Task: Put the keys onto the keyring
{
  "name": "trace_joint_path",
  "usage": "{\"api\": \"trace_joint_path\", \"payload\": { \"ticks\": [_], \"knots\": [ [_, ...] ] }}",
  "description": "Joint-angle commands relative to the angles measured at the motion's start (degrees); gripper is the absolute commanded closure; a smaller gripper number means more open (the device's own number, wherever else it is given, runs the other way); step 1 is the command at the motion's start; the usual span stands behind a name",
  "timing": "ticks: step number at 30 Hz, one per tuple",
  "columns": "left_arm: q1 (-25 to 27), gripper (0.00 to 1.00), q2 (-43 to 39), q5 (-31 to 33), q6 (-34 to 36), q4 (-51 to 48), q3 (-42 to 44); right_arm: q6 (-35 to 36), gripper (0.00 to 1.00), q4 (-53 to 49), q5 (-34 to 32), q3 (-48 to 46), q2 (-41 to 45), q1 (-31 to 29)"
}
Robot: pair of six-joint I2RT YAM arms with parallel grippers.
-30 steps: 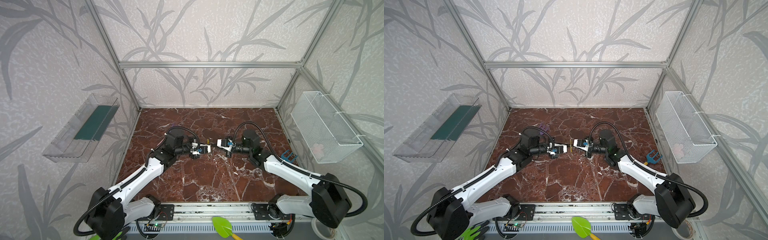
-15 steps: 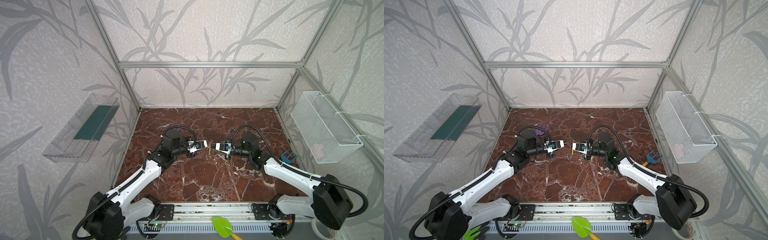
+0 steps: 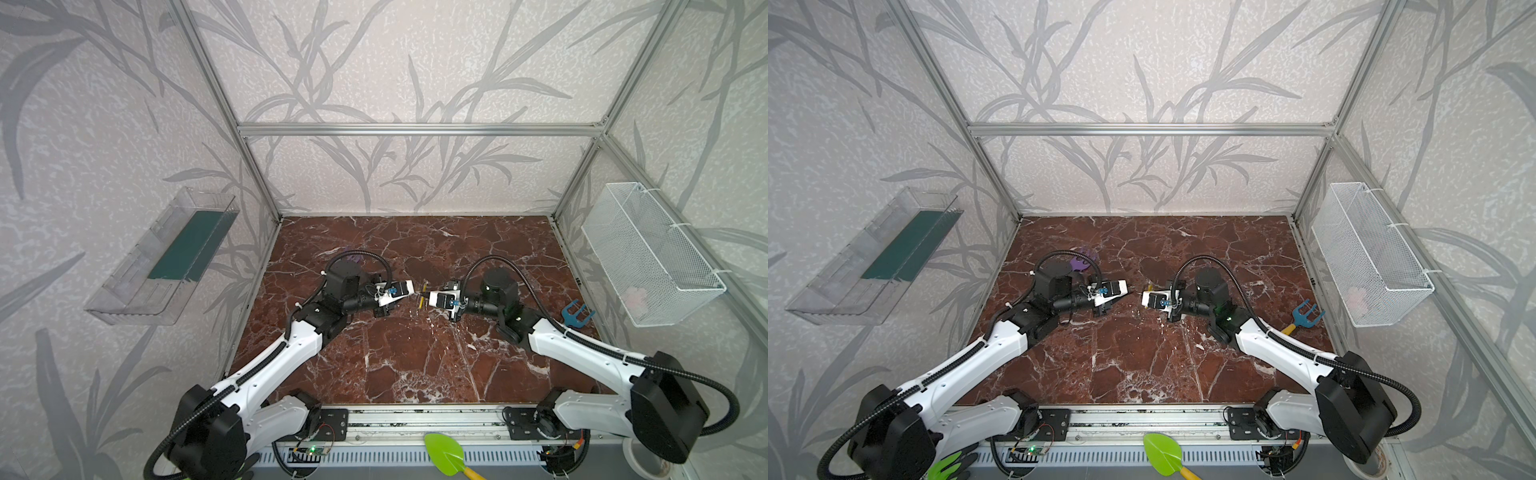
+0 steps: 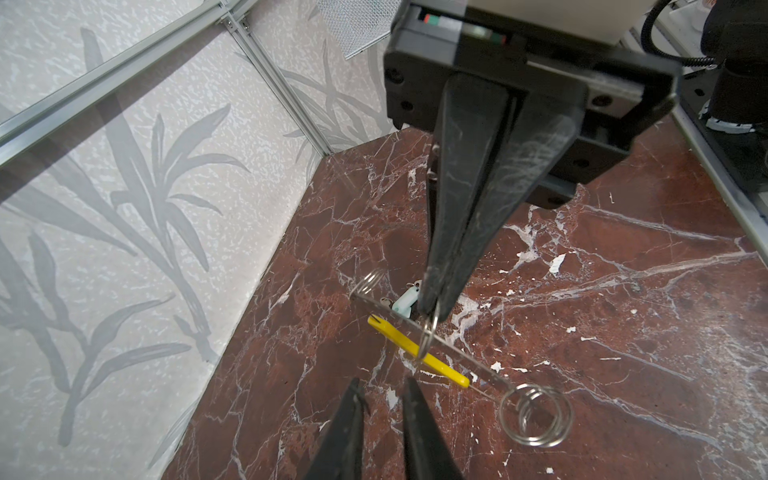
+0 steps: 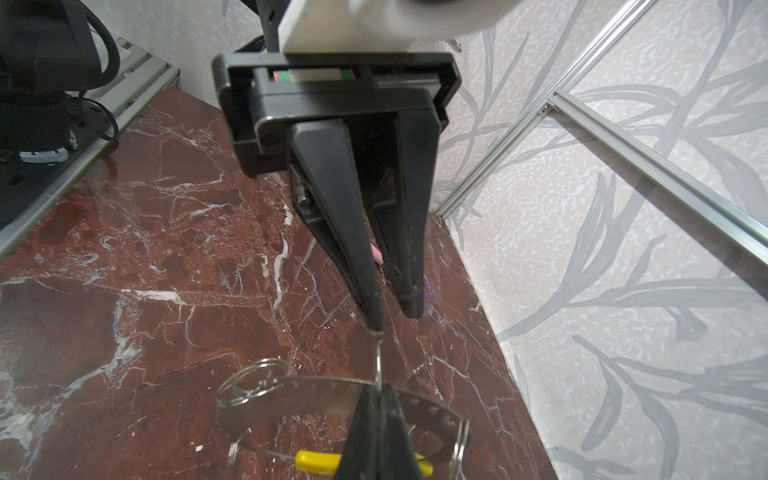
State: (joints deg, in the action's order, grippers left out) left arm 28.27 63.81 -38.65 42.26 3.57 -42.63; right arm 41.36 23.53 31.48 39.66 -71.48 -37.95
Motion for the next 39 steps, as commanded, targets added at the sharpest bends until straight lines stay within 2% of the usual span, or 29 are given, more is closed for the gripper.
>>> {"api": "trace_joint_path", "payload": {
  "ticks": [1, 6, 10, 12, 14, 20, 26, 31, 39],
  "knots": [
    [-0.15, 0.80, -1.09, -2.06, -1.77, -3.82, 0.29, -1.50, 1.00, 4.23, -1.69, -0.23, 0.64, -0.24],
    [-0.18, 0.74, -3.85, -3.39, -2.96, -8.48, 1.44, -2.42, 1.00, 4.07, -1.29, -0.35, 0.82, -0.20],
    [-0.15, 0.68, -7.93, -0.38, 1.01, -11.94, 3.51, -3.62, 1.00, 4.51, -1.77, -0.62, 1.24, -0.15],
    [0.30, 0.66, -9.49, 1.66, 5.02, -11.02, 5.47, -4.96, 1.00, 5.01, -1.11, -0.59, 1.35, 0.20],
    [0.82, 0.64, -9.61, 4.13, 5.10, -6.35, 7.24, -5.91, 1.00, 5.43, -0.20, -0.64, 1.35, 0.31],
    [1.02, 0.65, -6.60, 2.28, 8.00, -5.37, 6.18, -7.35, 1.00, 3.88, 1.80, 0.29, 1.57, 0.51],
    [2.35, 0.67, -5.80, 5.15, 9.91, -2.46, 6.39, -8.49, 1.00, 4.01, 3.30, 0.51, 1.53, 0.44],
    [3.79, 0.69, -5.55, 5.59, 10.23, -1.84, 6.47, -9.33, 1.00, 4.26, 3.50, 0.52, 1.61, 0.51],
    [4.59, 0.65, -3.98, 3.14, 9.33, -4.07, 5.51, -9.42, 1.00, 4.34, 3.93, 0.67, 1.70, 0.45]
  ]
}}
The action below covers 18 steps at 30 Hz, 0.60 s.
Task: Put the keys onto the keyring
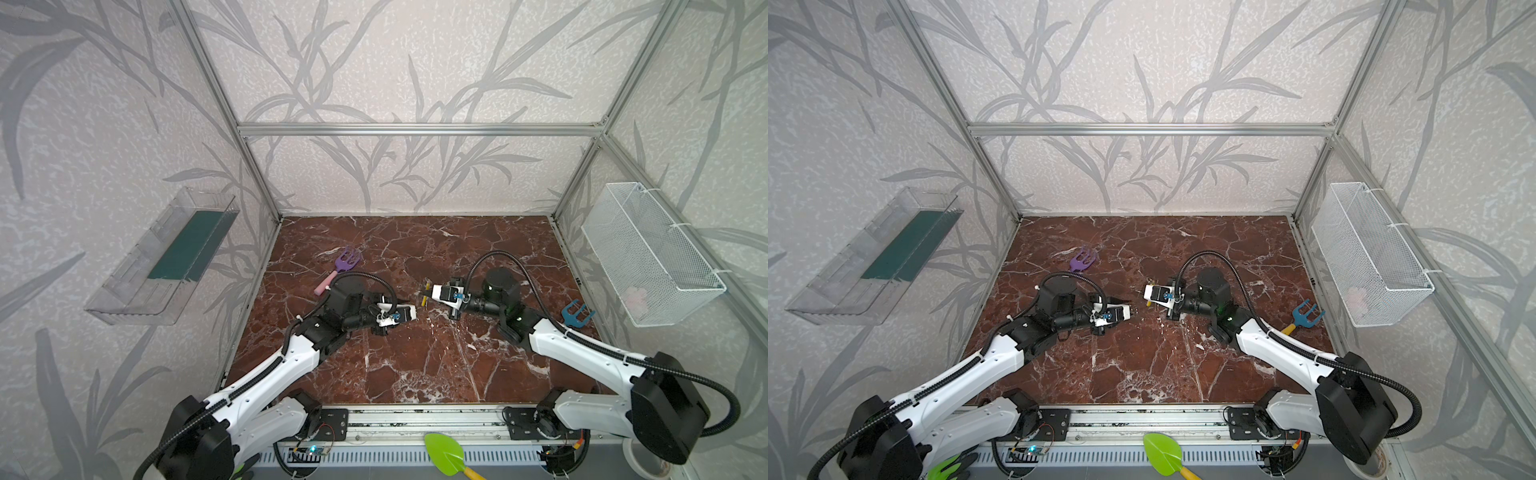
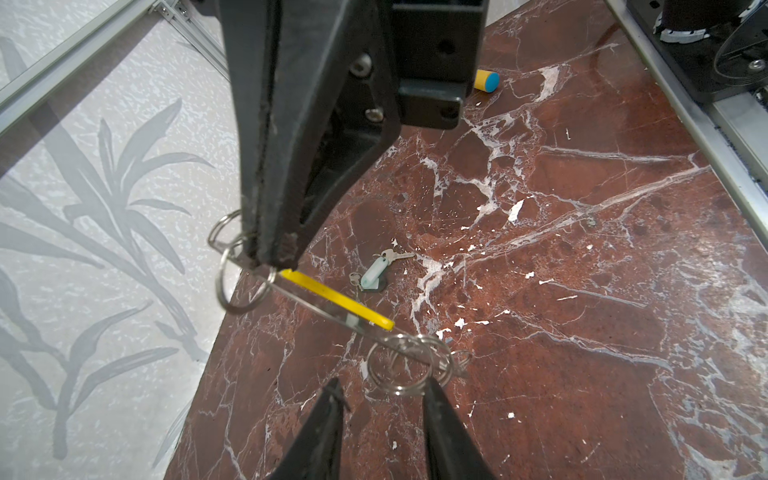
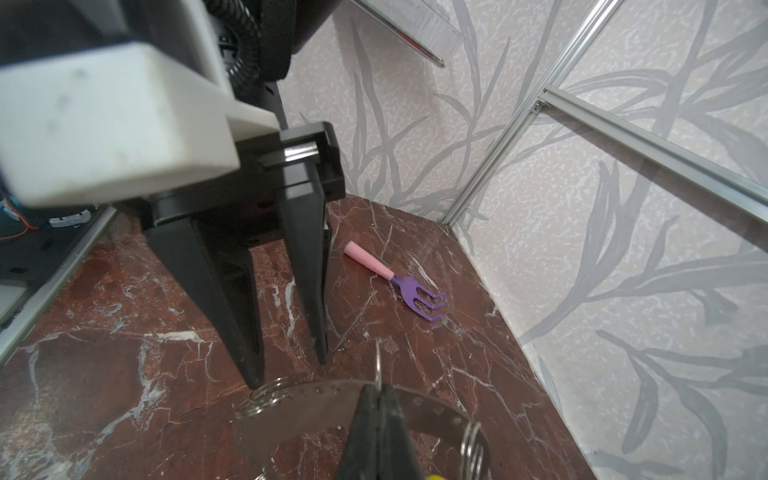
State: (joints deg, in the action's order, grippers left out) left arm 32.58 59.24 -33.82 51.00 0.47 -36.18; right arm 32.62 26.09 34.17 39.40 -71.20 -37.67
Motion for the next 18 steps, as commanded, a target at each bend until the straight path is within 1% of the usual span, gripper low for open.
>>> {"api": "trace_joint_path", "payload": {
  "ticks": [1, 5, 9, 11, 12, 15, 18],
  "knots": [
    [0.27, 0.65, 0.93, -1.92, 0.35, -1.25, -1.07, -0.63, 1.00, 1.86, 1.33, 0.79, 1.41, 0.21],
    [0.29, 0.64, 1.91, -2.24, -1.08, -0.33, -1.52, -0.60, 1.00, 1.78, 1.44, 0.93, 1.41, 0.23],
    [0.38, 0.64, 2.63, -2.20, -3.22, 3.13, -1.41, -0.74, 1.00, 1.64, 1.25, 0.77, 1.24, 0.18],
    [0.98, 0.68, 2.29, -0.27, -3.65, 6.84, -0.43, -1.89, 1.00, 1.77, 0.54, 0.85, 1.07, 0.22],
    [1.49, 0.68, 1.88, 1.46, -3.47, 9.17, 0.45, -2.74, 1.00, 1.55, 0.14, 1.00, 0.90, 0.19],
    [2.82, 0.71, 0.43, 5.32, 0.21, 10.17, 1.61, -5.10, 1.00, 0.85, -0.27, 1.55, 0.22, 0.32],
    [3.48, 0.71, -0.86, 6.12, 5.07, 9.43, 1.87, -8.70, 1.00, 1.07, -0.77, 2.08, -0.59, 0.71]
  ]
}}
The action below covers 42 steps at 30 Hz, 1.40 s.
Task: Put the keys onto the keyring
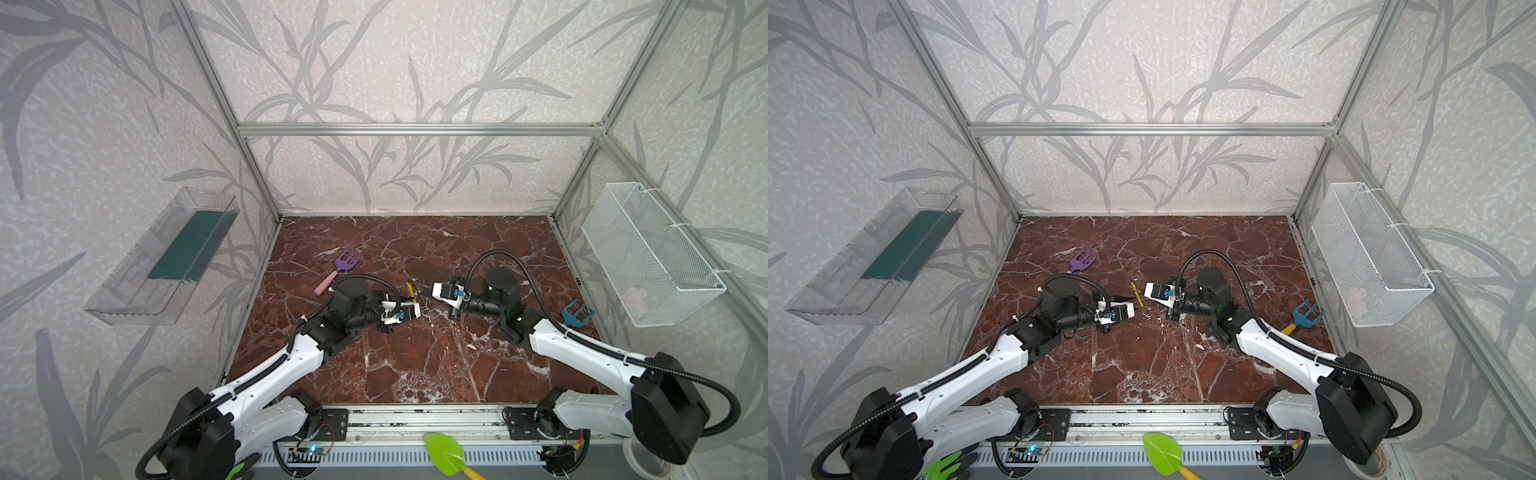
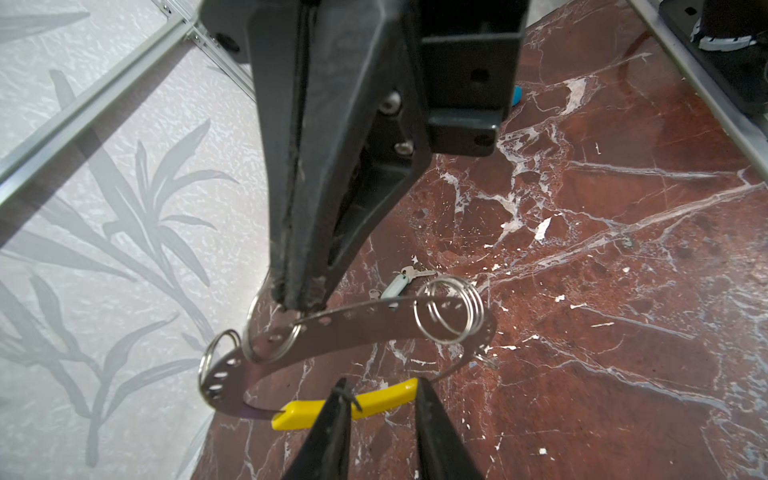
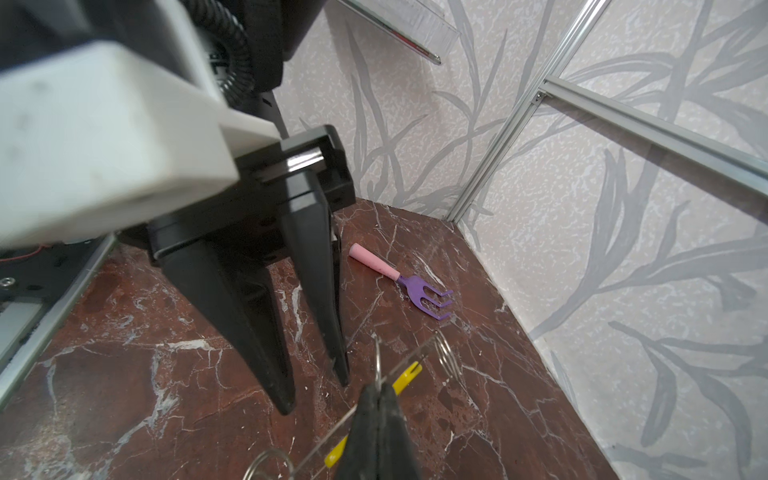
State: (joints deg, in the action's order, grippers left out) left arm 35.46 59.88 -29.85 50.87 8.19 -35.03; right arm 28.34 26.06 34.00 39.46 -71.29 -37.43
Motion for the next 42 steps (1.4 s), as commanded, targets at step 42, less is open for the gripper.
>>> {"api": "trace_joint_path", "payload": {
  "ticks": [42],
  "knots": [
    [1.27, 0.42, 1.49, 3.92, 26.22, 14.40, -6.07, -34.39, 1.00, 12.57, 24.71, 13.70, -5.79, 13.13]
  ]
}}
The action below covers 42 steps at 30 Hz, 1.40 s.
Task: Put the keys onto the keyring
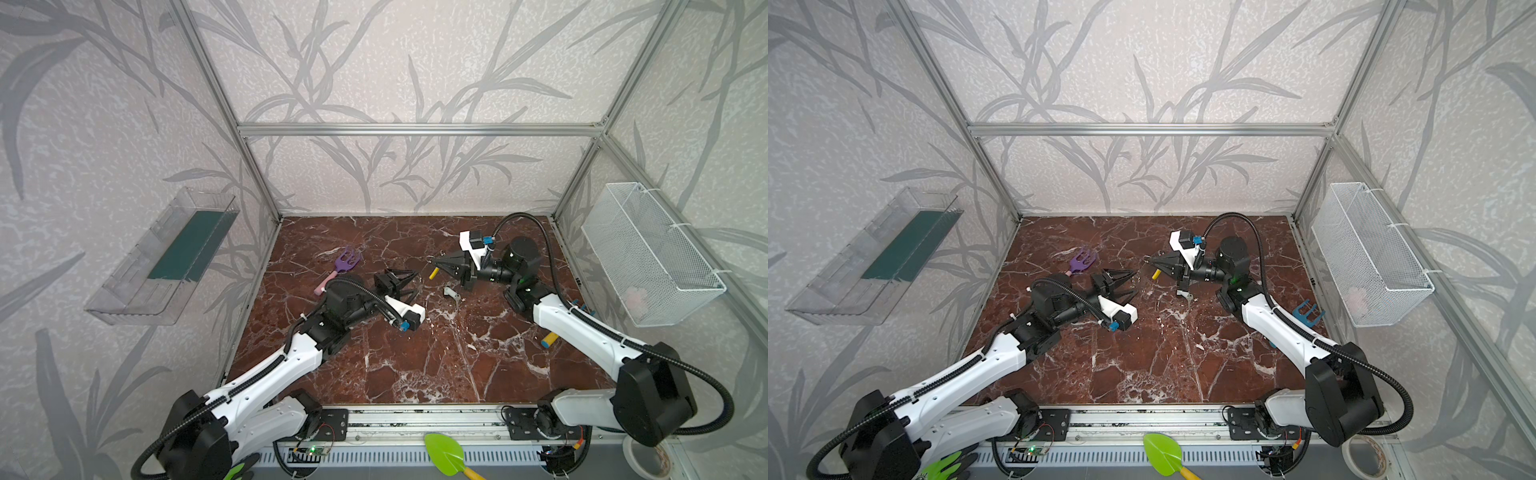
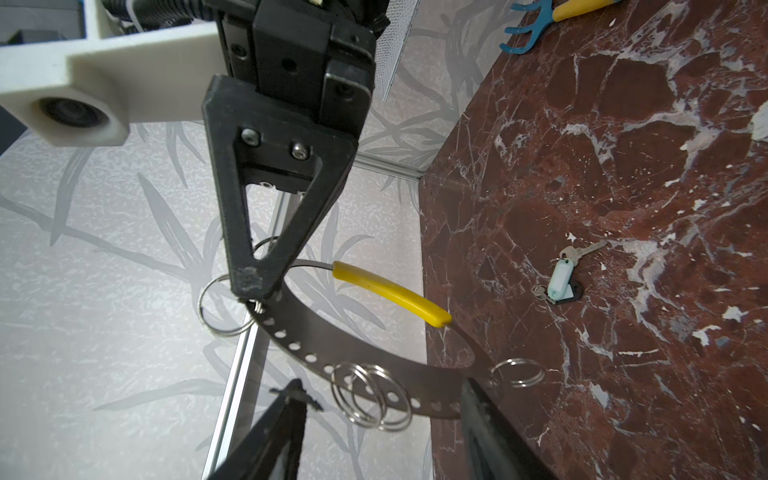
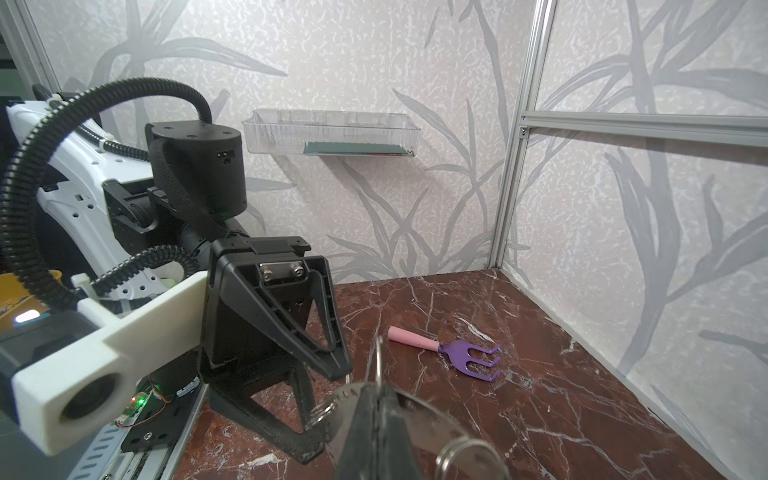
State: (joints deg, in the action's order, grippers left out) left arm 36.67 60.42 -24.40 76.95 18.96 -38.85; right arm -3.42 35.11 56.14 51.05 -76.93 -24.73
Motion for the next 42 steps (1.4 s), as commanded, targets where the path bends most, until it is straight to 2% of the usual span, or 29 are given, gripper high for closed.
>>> {"api": "trace_joint_path", "payload": {
  "ticks": [1, 7, 11, 19, 29, 42],
  "knots": [
    [0.01, 0.42, 1.30, -1.30, 0.55, 3.34, -2.52, -3.06, 1.00, 3.79, 2.62, 2.16, -0.15, 0.57],
    [-0.03, 0.42, -0.98, 1.86, 1.25, 0.99, -1.82, -4.18, 1.00, 3.91, 4.47, 2.70, 0.11, 2.17],
    [-0.02, 0.40, -3.39, 4.28, 5.00, -5.05, -1.88, -4.27, 1.00, 3.44, 6.27, 3.38, -0.04, 3.84],
    [-0.08, 0.40, -2.89, 6.37, 11.29, -7.85, -2.93, -5.21, 1.00, 3.86, 8.62, 4.12, -0.81, 4.08],
    [2.12, 0.40, 0.91, 2.22, 11.38, -0.32, -3.79, -7.95, 1.00, 4.56, 8.19, 3.29, -0.68, 3.99],
    [6.34, 0.40, 4.05, -0.56, 13.84, -0.44, -8.29, -10.09, 1.00, 6.61, 7.84, 2.38, -1.78, 3.20]
  ]
}}
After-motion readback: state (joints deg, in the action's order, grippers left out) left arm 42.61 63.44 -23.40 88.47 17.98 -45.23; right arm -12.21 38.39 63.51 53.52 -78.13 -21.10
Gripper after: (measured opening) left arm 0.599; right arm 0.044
